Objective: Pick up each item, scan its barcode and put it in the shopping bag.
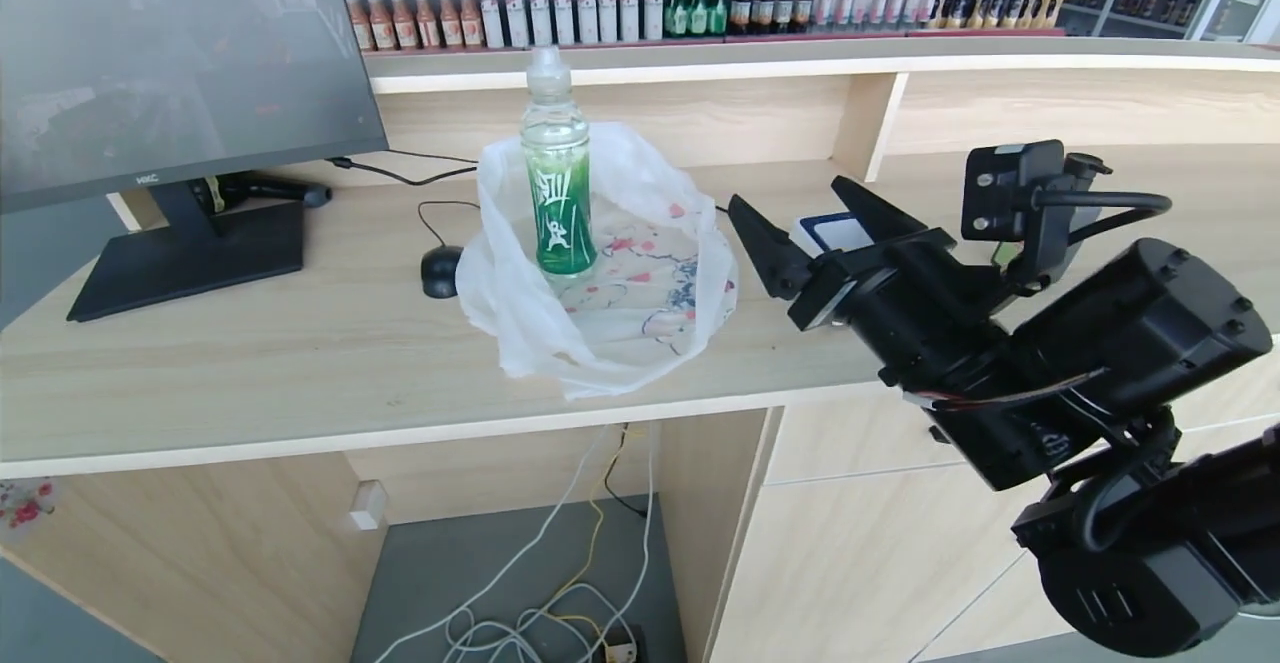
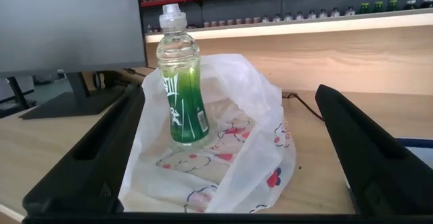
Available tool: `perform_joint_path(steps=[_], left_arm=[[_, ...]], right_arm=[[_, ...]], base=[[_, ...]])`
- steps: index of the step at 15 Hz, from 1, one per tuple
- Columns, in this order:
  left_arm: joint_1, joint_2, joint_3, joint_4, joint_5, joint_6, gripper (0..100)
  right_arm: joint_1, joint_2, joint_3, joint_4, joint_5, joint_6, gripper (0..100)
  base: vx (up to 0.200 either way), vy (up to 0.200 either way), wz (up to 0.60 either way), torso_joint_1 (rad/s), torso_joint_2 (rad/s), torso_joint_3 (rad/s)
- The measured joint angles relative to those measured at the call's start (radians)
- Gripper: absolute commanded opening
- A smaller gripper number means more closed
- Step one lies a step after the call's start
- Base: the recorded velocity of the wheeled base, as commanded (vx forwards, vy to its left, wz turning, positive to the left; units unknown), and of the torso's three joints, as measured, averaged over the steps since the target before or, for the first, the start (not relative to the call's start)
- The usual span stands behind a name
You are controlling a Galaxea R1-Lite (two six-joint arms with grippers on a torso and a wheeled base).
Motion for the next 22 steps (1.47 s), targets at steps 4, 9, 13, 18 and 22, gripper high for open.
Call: perform_joint_path(steps=[4, 9, 13, 18, 22], left_arm=[[0.000, 0.000, 0.000, 0.000, 0.000, -0.003, 100], [0.000, 0.000, 0.000, -0.001, 0.000, -0.003, 100], [0.000, 0.000, 0.000, 0.000, 0.000, -0.004, 100], [0.000, 0.000, 0.000, 0.000, 0.000, -0.004, 100], [0.000, 0.000, 0.000, 0.001, 0.000, 0.014, 100]], right_arm=[[0.000, -0.045, 0.022, 0.000, -0.001, 0.001, 100], [-0.032, -0.128, 0.093, 0.000, -0.001, 0.000, 100], [-0.041, -0.170, 0.142, 0.000, -0.001, -0.002, 100], [-0.040, -0.164, 0.147, 0.000, -0.001, -0.003, 100], [-0.042, -0.163, 0.171, 0.000, -0.001, -0.003, 100]], base=[[0.000, -0.200, 0.00, 0.000, 0.00, 0.005], [0.000, -0.200, 0.00, 0.002, 0.00, 0.000], [0.000, -0.200, 0.00, 0.001, 0.00, 0.001], [0.000, -0.200, 0.00, 0.004, 0.00, 0.001], [0.000, -0.050, 0.00, 0.001, 0.00, 0.001]])
